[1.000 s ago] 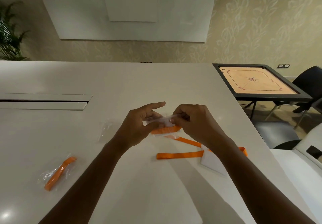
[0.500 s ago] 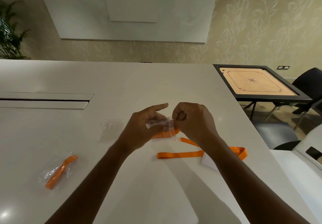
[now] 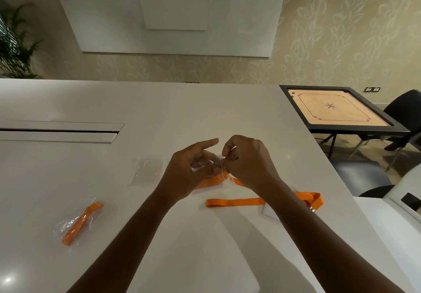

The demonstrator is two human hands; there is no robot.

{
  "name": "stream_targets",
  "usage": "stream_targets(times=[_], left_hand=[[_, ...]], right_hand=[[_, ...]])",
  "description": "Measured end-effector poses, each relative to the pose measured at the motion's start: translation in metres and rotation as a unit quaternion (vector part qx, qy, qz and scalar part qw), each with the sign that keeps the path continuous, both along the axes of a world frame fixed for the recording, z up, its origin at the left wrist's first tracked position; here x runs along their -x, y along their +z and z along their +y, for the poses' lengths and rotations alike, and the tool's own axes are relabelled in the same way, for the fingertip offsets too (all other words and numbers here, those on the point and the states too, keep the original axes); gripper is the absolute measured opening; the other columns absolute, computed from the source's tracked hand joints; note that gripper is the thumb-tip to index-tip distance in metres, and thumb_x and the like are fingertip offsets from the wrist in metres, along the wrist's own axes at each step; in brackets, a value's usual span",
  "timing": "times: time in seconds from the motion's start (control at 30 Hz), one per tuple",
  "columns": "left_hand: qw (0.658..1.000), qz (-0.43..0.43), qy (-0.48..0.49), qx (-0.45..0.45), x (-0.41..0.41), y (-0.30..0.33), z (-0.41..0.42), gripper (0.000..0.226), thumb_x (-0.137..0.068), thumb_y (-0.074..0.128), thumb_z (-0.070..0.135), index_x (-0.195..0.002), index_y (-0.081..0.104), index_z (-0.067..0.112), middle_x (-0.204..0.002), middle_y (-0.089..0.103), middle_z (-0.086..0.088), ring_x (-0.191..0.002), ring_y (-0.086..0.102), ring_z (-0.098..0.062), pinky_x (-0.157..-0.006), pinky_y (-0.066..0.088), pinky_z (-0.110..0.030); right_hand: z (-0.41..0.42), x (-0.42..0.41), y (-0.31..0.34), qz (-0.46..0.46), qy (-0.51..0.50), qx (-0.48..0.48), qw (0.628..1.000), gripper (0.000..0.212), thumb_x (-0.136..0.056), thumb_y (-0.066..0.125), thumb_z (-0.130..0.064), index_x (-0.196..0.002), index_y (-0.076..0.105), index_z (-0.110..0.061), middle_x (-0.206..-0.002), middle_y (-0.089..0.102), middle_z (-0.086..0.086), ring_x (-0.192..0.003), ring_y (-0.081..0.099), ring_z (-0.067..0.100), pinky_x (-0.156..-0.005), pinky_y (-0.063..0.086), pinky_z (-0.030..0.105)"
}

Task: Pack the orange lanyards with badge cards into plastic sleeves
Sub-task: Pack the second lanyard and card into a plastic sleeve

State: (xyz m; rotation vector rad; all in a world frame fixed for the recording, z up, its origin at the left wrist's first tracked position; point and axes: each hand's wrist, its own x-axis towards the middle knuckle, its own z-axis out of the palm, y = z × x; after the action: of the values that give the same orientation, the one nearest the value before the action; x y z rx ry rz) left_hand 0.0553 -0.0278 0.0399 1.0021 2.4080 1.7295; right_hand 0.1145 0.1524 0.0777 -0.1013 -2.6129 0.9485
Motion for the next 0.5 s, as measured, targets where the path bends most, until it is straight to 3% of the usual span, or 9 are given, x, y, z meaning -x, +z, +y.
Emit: stream_targets(times=[0.2,0.33,0.4,0.5], left_hand=[[1.000,0.000,0.022,-0.020,-0.003,-0.003,-0.003,0.054,-0.091,0.079,0.018,-0.137,0.059,0.036,-0.099,0.077,0.025,-0.100,0.072,0.005,-0.082,0.049,-0.002],[0.997,-0.016,0.048,-0.052,-0.002,-0.008,-0.011,0.050,-0.093,0.077,0.017,-0.135,0.062,0.040,-0.103,0.079,0.017,-0.104,0.074,-0.004,-0.084,0.056,-0.011],[0.995,-0.028,0.062,-0.074,-0.001,-0.011,-0.015,0.047,-0.094,0.076,0.017,-0.136,0.064,0.036,-0.104,0.080,0.012,-0.105,0.075,-0.010,-0.086,0.059,-0.018],[0.992,-0.023,0.089,-0.092,-0.001,-0.014,-0.020,0.044,-0.095,0.076,0.022,-0.136,0.064,0.033,-0.105,0.080,0.013,-0.104,0.076,-0.009,-0.082,0.059,-0.016]], right_hand=[[0.001,-0.001,-0.003,-0.001,0.018,0.022,1.000,0.017,-0.085,0.078,-0.008,-0.084,0.067,-0.020,-0.069,0.077,-0.002,-0.065,0.075,0.016,-0.068,0.063,0.036],[0.003,-0.002,-0.009,0.018,0.043,0.048,0.998,0.021,-0.087,0.084,-0.012,-0.083,0.065,-0.020,-0.072,0.077,-0.004,-0.063,0.075,0.013,-0.064,0.064,0.030],[0.004,-0.004,-0.013,0.028,0.070,0.069,0.995,0.019,-0.088,0.084,-0.015,-0.088,0.066,-0.019,-0.077,0.077,-0.008,-0.073,0.075,0.007,-0.068,0.062,0.024],[0.004,-0.007,-0.016,0.036,0.095,0.052,0.993,0.017,-0.088,0.084,-0.024,-0.098,0.070,-0.025,-0.094,0.075,-0.015,-0.089,0.072,0.004,-0.072,0.060,0.021]])
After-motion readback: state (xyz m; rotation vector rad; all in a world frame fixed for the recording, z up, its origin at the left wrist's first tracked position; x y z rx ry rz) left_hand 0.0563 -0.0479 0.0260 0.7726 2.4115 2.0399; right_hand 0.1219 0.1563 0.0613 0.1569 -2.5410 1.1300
